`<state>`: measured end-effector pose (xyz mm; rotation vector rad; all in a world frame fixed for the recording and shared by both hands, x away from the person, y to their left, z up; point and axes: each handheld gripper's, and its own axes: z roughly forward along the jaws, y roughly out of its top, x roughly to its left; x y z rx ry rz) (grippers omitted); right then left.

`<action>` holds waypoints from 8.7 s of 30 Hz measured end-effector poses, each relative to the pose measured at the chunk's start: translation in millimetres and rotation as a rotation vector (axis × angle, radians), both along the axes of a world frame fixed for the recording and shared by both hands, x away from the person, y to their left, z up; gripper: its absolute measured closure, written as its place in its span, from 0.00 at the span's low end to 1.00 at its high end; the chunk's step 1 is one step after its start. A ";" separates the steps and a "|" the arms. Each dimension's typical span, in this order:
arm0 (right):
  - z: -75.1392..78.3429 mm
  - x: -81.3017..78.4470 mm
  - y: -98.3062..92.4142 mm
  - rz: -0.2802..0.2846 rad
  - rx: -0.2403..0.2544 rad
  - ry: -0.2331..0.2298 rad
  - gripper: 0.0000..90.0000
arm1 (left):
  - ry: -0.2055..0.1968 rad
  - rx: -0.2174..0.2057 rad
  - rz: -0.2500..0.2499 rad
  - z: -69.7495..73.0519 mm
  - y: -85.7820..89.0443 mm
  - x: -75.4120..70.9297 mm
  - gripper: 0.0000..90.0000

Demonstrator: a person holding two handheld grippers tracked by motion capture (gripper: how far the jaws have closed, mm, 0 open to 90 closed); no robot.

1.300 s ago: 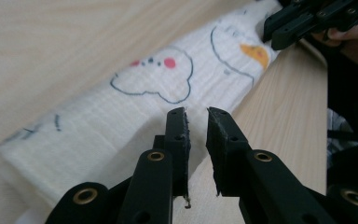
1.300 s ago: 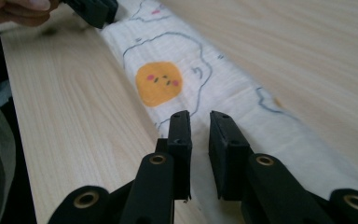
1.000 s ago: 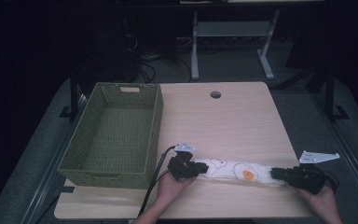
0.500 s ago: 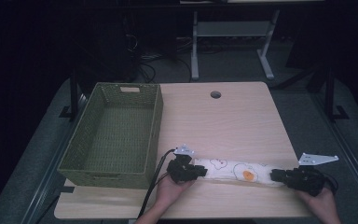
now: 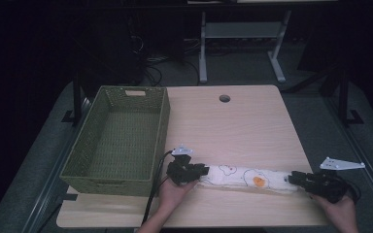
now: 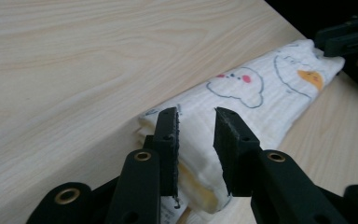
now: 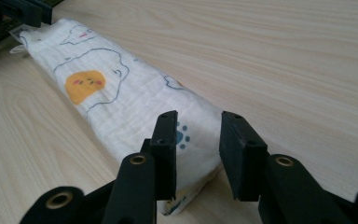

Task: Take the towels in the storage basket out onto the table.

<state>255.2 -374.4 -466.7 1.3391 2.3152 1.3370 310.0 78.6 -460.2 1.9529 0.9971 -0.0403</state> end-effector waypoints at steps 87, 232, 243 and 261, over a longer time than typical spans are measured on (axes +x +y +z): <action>16.6 12.8 18.9 0.013 0.073 0.069 0.92 | 0.057 -0.063 -0.063 1.1 -6.3 -26.2 0.94; 113.2 284.8 456.6 0.467 0.121 -0.006 0.91 | -0.185 -0.361 0.628 63.3 244.4 -84.5 0.93; 108.8 288.7 459.5 0.451 0.111 -0.004 0.82 | -0.198 -0.361 0.661 62.1 248.5 -85.7 0.77; 110.0 284.5 469.8 0.469 0.046 -0.014 0.58 | -0.234 -0.342 0.646 66.6 246.4 -90.2 0.73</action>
